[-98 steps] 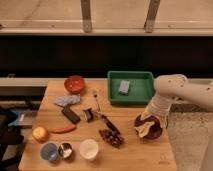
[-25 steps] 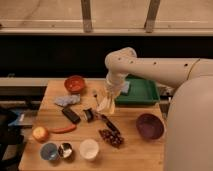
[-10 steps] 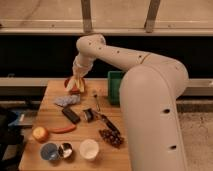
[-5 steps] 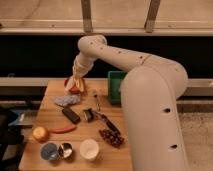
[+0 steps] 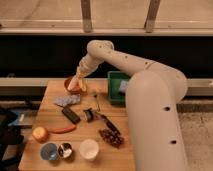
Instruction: Place banana in red bowl
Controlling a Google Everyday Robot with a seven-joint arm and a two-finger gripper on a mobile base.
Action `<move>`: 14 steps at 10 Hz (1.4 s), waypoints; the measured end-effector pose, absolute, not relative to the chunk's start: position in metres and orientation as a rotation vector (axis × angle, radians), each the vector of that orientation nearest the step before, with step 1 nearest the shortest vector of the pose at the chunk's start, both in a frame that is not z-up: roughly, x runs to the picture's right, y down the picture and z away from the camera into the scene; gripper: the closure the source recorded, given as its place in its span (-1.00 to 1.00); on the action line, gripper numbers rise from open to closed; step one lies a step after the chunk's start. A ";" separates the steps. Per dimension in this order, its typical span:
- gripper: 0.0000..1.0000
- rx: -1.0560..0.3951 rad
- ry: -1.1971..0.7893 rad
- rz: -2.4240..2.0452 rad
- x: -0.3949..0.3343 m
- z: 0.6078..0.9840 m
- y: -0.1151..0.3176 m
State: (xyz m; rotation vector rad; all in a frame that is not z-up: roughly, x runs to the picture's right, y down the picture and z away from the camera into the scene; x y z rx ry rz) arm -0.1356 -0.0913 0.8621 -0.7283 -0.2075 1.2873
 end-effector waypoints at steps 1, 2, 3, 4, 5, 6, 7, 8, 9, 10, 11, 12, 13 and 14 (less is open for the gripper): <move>1.00 -0.745 -0.220 1.282 -0.142 0.870 -0.093; 1.00 -0.760 -0.225 1.282 -0.144 0.877 -0.092; 1.00 -0.778 -0.232 1.289 -0.143 0.887 -0.092; 1.00 -0.791 -0.234 1.296 -0.142 0.894 -0.090; 1.00 -0.812 -0.242 1.303 -0.143 0.904 -0.087; 1.00 -0.828 -0.245 1.307 -0.146 0.912 -0.083; 0.94 -0.849 -0.258 1.308 -0.153 0.920 -0.081; 0.81 -0.862 -0.267 1.307 -0.156 0.925 -0.080; 0.60 -0.877 -0.280 1.304 -0.162 0.930 -0.081; 0.36 -0.899 -0.296 1.295 -0.174 0.935 -0.080; 0.16 -0.917 -0.311 1.288 -0.183 0.937 -0.080; 0.00 -0.929 -0.322 1.286 -0.184 0.939 -0.079; -0.24 -0.944 -0.329 1.280 -0.186 0.941 -0.077; -0.40 -0.952 -0.330 1.269 -0.190 0.941 -0.075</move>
